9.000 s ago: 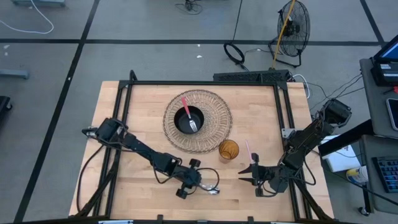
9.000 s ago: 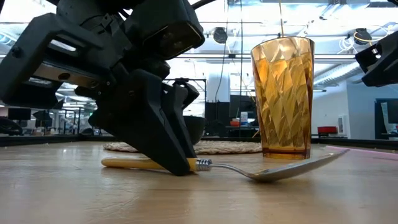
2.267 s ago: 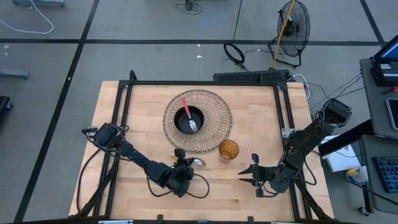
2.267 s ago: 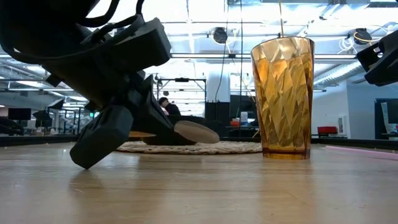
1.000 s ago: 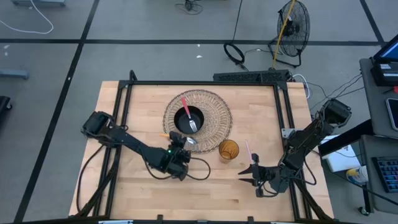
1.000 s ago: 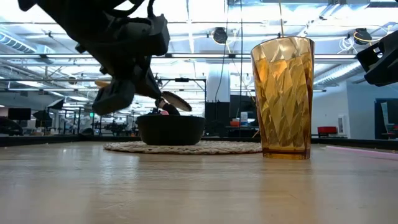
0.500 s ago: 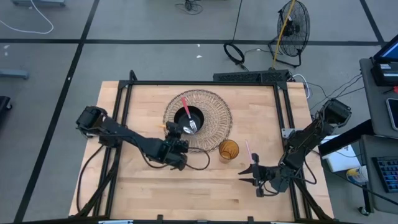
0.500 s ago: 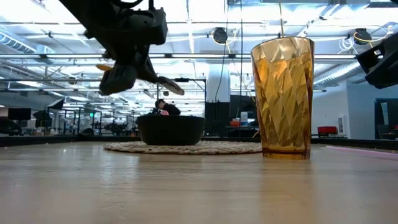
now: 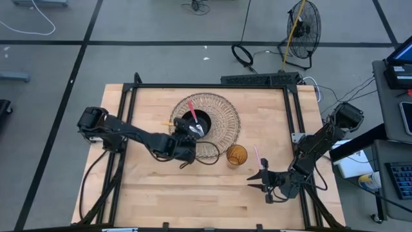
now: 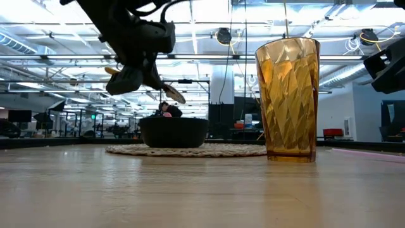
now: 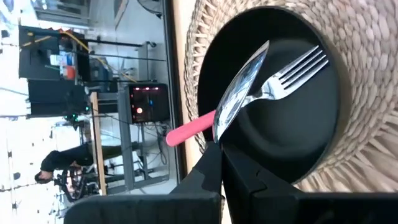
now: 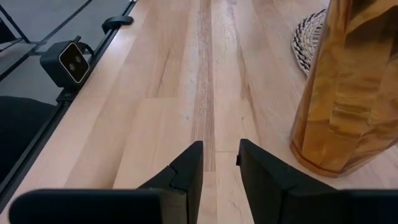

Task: Pick & Place Utensil
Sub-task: Put the yellow spoon into the black bowl on the woven mat

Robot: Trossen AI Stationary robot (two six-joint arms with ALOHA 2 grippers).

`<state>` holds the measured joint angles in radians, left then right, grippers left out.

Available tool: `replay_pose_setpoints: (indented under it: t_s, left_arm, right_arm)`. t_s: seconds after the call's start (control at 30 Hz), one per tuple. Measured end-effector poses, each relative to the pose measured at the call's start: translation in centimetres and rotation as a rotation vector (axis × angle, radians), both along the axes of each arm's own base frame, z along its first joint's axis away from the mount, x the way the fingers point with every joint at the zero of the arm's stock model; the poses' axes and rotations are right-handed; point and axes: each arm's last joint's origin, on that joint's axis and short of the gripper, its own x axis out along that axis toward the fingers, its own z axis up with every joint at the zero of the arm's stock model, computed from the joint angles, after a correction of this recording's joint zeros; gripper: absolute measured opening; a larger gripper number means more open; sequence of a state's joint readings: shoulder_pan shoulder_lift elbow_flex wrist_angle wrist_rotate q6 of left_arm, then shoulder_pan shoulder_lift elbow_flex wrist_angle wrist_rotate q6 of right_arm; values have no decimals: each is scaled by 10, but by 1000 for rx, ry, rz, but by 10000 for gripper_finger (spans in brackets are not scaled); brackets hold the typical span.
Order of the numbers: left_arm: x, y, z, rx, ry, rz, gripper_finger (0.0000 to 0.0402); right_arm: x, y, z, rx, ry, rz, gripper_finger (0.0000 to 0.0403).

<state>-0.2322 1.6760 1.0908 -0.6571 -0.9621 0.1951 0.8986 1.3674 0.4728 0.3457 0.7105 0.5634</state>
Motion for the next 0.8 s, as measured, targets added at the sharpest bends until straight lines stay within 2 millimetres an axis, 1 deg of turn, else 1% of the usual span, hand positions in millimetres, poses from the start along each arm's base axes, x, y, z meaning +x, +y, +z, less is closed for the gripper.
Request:
replay_pose_setpoints:
  t_s: [0.13, 0.5, 0.63, 0.8]
  left_arm:
    - [2, 13, -2, -35, 55, -5, 0]
    - [6, 45, -4, -128, 112, 14, 0]
    - [8, 51, -4, -139, 114, 8, 0]
    - [8, 53, -4, -140, 119, 8, 0]
  right_arm:
    - [0, 0, 0, 1, -1, 0, 93]
    - [0, 0, 0, 2, -2, -1, 93]
    - [0, 0, 0, 2, -2, -1, 93]
    - [0, 0, 0, 1, -2, -1, 93]
